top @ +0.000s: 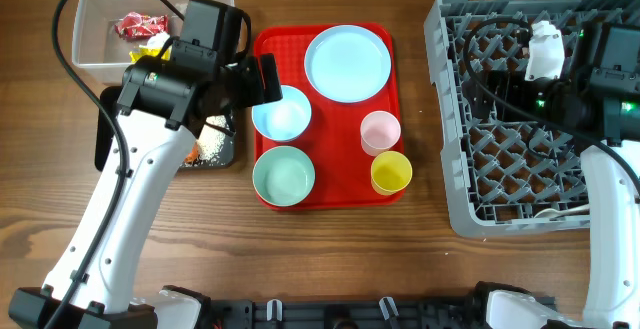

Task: Sort waste into correct bins and load items into the dishwasher rack
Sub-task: 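Open the left gripper and raise it away from the black tray, then reach the right gripper to the light-blue bowl and grasp its rim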

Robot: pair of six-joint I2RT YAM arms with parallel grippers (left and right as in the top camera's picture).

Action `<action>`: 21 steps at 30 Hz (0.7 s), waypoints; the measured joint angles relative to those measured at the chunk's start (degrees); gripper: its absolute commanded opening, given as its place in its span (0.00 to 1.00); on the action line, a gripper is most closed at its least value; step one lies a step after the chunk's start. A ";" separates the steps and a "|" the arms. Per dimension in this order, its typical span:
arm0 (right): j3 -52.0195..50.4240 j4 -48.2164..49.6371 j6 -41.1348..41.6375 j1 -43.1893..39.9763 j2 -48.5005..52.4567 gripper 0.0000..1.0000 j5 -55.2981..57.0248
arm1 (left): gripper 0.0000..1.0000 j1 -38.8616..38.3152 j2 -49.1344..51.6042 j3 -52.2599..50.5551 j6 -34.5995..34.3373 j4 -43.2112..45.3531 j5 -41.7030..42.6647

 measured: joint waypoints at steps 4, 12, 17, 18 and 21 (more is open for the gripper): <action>0.00 0.79 -0.24 0.04 -0.09 1.00 -5.35 | 1.00 2.58 -0.02 0.00 -0.04 1.42 -0.26; 0.00 5.55 1.55 6.34 -0.09 1.00 -7.13 | 1.00 7.04 0.00 0.00 -0.04 2.27 -0.87; 0.02 10.73 6.73 18.12 -0.07 1.00 -2.34 | 1.00 12.04 0.00 0.00 -0.04 2.47 -1.07; 0.13 11.89 8.00 20.79 -0.02 1.00 -1.40 | 1.00 12.87 -0.02 0.00 -0.04 2.45 -1.07; 1.07 16.68 11.89 27.91 1.33 1.00 1.14 | 1.00 15.08 -0.02 0.00 -0.04 1.55 -1.14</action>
